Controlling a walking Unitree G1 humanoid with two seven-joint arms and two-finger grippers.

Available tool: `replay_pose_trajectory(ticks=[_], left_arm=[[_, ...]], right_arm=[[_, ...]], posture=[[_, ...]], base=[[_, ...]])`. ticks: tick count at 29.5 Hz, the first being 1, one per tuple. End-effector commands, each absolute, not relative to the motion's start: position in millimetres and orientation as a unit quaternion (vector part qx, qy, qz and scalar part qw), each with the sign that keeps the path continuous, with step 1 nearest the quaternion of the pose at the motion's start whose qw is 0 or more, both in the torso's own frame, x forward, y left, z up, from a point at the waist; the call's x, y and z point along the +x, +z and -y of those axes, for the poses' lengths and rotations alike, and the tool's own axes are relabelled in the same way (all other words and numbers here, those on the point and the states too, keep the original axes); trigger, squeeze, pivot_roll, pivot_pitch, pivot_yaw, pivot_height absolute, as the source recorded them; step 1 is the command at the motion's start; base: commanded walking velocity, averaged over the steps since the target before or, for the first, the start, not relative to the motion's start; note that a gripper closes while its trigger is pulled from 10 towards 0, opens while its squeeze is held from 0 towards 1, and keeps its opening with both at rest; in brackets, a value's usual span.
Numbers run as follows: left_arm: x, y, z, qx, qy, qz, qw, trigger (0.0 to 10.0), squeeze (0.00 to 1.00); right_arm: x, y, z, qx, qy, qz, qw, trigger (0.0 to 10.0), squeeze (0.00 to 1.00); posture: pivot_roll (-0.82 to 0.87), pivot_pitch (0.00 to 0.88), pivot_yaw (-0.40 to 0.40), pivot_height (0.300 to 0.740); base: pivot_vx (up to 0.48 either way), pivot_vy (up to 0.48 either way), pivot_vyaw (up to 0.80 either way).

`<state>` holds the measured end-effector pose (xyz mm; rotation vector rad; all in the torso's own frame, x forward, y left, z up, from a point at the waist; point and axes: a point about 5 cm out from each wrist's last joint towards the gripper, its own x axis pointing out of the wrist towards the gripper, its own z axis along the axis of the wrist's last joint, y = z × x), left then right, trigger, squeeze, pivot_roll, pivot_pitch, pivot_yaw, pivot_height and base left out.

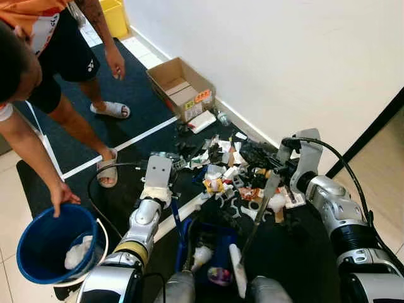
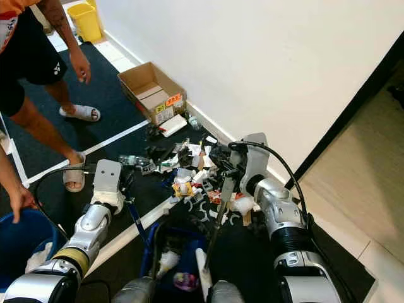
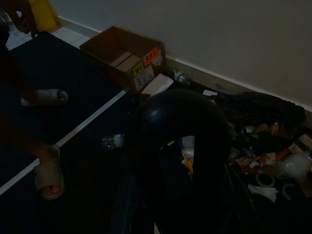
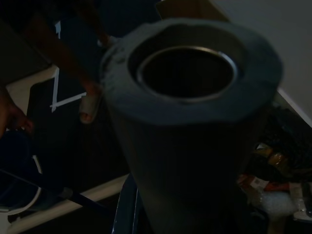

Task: Sweep floor

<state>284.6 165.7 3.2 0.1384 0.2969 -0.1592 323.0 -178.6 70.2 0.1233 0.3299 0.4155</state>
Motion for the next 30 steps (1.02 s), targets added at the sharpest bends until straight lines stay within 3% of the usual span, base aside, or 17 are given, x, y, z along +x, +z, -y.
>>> replay_pose_trajectory(ticks=[1, 12, 22, 30], left_arm=[[237.7, -44.6, -170.7, 0.082, -0.084, -0.285, 0.951, 10.0, 0.0], [238.9, -43.7, -171.0, 0.083, -0.084, -0.284, 0.952, 10.0, 0.0], [237.8, -44.5, -170.9, 0.081, -0.083, -0.286, 0.951, 10.0, 0.0], [237.5, -44.5, -171.7, 0.068, -0.076, -0.285, 0.953, 10.0, 0.0]], right_arm=[[323.5, 71.7, 178.4, 0.074, 0.199, -0.155, 0.965, 10.0, 0.0], [327.5, 75.3, 177.5, 0.079, 0.188, -0.147, 0.968, 10.0, 0.0], [333.4, 107.8, 217.5, 0.049, 0.156, -0.104, 0.981, 10.0, 0.0], [334.6, 105.1, 219.1, 0.031, 0.147, -0.109, 0.983, 10.0, 0.0]], posture=[[0.1, 0.084, -0.05, 0.74], [0.1, 0.075, -0.055, 0.74], [0.1, 0.078, -0.052, 0.74], [0.1, 0.08, -0.052, 0.74]], base=[[0.0, 0.0, 0.0], [0.0, 0.0, 0.0], [0.0, 0.0, 0.0], [0.0, 0.0, 0.0]])
